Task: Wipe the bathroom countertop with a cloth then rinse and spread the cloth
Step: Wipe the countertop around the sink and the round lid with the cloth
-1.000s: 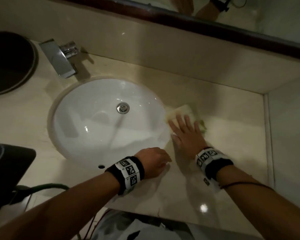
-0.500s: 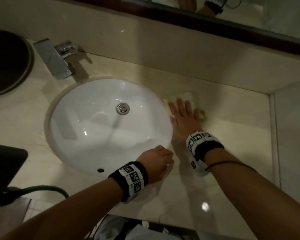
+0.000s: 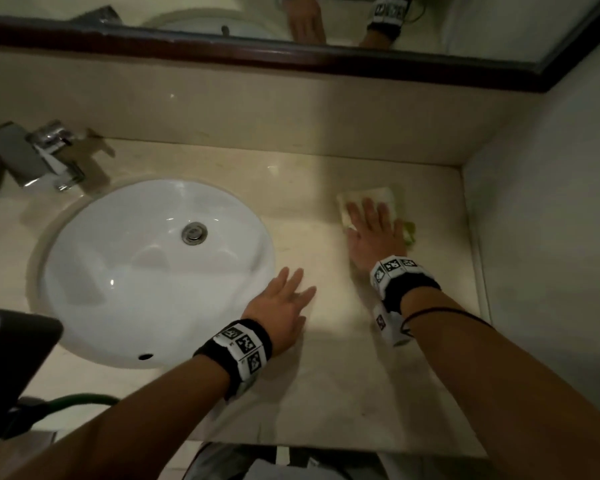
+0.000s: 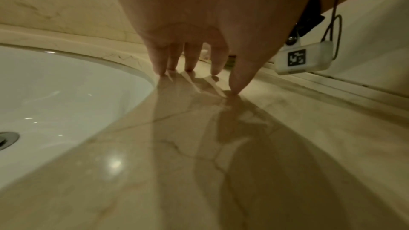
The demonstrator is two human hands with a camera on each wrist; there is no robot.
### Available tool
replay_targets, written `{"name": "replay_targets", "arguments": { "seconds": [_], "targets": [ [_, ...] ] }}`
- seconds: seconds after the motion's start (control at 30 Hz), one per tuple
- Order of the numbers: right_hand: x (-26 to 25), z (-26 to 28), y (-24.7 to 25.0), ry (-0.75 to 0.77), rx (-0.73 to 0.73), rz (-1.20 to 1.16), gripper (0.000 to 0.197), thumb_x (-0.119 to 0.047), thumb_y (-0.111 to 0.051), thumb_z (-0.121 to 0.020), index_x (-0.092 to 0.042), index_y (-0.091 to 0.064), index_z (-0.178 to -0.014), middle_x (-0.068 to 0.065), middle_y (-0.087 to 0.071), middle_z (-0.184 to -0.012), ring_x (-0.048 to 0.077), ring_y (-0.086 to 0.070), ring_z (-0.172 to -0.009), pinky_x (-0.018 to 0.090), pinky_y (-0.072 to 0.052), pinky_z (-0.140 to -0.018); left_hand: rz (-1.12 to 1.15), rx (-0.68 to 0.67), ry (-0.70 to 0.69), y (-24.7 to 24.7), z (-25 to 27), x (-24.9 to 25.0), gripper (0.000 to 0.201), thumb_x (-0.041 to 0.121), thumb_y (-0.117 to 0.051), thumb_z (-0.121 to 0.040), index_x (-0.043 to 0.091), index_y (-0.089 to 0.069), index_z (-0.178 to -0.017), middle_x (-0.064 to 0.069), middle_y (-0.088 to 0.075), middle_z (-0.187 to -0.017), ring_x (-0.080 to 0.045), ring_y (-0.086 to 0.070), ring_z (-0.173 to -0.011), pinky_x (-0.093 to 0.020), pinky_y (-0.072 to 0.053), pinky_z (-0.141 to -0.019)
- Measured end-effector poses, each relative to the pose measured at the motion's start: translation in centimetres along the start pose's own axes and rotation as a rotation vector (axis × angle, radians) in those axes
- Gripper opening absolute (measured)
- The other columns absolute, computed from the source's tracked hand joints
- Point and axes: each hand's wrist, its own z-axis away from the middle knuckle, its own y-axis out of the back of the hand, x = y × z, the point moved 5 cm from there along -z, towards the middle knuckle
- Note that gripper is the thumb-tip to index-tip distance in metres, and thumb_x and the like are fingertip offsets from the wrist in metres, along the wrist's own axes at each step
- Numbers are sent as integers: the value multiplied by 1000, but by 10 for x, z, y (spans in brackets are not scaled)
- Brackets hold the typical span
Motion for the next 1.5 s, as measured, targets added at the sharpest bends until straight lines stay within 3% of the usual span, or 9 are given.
{"name": "replay_targets", "arguments": {
  "seconds": [0.1, 0.23, 0.37, 0.5, 0.63, 0.73, 0.93, 1.2, 1.5],
  "targets": [
    [68, 12, 5, -172, -13, -32, 54, -43, -16, -102, -38, 5, -153, -4, 12, -162, 25, 9, -149, 53, 0, -118, -56, -61, 18, 3, 1, 10, 63, 43, -30, -100, 24, -3, -154, -9, 11, -161, -33, 12, -147, -39, -6, -120],
    [96, 20, 8, -297, -1, -60, 56, -41, -17, -103, -35, 4, -154, 0, 11, -163, 29, 8, -149, 55, 0, -118, 42, -154, 61, 6, -3, 5, 80, 60, -43, -92, 33, 1, -153, 2, 18, -160, -23, 18, -146, -38, -18, -118],
    [59, 10, 9, -315, -11, -99, 57, -40, -19, -102, -32, 5, -153, 4, 11, -163, 34, 10, -148, 60, 0, -116, 51, -165, 67, 5, -5, 5, 88, 64, -50, -86, 35, 1, -152, 5, 19, -159, -21, 19, -146, -38, -20, -116],
    [-6, -3, 7, -152, -34, -35, 59, -39, -21, -102, -32, 7, -154, 4, 13, -162, 36, 10, -148, 61, -1, -115, 70, -157, 76, 4, -7, 4, 89, 63, -53, -85, 35, -1, -153, 4, 17, -160, -21, 18, -146, -37, -21, -117],
    [-78, 0, -5, 10, -48, -38, 58, -37, -22, -102, -35, 7, -152, 1, 17, -161, 32, 17, -147, 59, 8, -115, 45, -167, 63, 5, -8, 5, 89, 62, -53, -86, 33, -1, -153, 2, 17, -160, -24, 17, -147, -40, -21, -117],
    [-91, -1, -12, 58, -51, -3, 58, -38, -20, -102, -37, 10, -151, -1, 20, -160, 30, 20, -146, 58, 9, -115, 38, -164, 66, 5, -7, 4, 89, 63, -53, -85, 34, -3, -153, 3, 17, -160, -23, 16, -147, -40, -24, -115],
    [-41, -6, -1, 88, -28, -19, 54, -43, -20, -101, -44, 2, -150, -8, 11, -162, 24, 10, -149, 52, 2, -118, 21, -180, 95, 7, -7, 6, 90, 65, -51, -85, 36, 0, -152, 4, 17, -160, -21, 18, -147, -38, -23, -117],
    [104, 13, 12, -274, -47, -70, 55, -44, -13, -102, -36, 8, -153, -2, 14, -162, 29, 10, -149, 55, 0, -118, 33, -176, 103, 9, -6, 6, 91, 67, -52, -83, 38, 0, -152, 7, 17, -160, -19, 17, -147, -40, -26, -116],
    [75, 5, 13, -334, -36, -101, 59, -37, -21, -101, -31, 6, -153, 6, 12, -162, 36, 10, -147, 60, 0, -116, 51, -201, 111, 4, -10, 6, 92, 63, -55, -85, 35, 1, -152, 4, 18, -160, -22, 18, -146, -41, -24, -116]
  ]
}}
